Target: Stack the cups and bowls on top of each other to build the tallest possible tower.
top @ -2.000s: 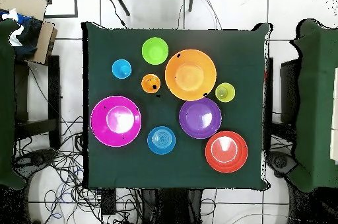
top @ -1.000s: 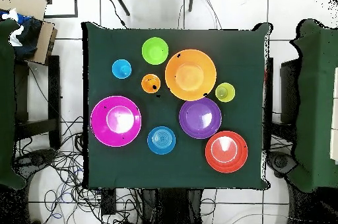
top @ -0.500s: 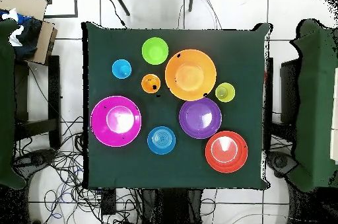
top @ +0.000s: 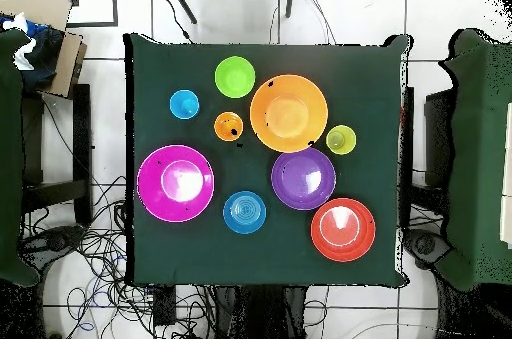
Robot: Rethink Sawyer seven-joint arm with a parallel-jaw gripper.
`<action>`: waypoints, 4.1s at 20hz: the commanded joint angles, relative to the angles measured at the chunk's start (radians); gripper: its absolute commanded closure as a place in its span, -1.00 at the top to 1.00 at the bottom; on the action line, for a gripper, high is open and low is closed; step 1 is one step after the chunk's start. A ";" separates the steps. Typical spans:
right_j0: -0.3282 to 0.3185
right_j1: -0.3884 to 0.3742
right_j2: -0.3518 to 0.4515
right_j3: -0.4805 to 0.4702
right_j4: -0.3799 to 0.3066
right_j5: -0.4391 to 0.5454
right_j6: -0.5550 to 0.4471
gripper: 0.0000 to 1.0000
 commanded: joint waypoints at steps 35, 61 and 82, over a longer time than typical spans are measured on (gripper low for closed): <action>-0.019 0.009 0.128 0.064 -0.094 0.027 0.159 -1.00; -0.078 -0.091 0.261 0.138 -0.213 0.061 -0.040 -1.00; -0.109 -0.166 0.346 0.189 -0.318 0.025 -0.024 -1.00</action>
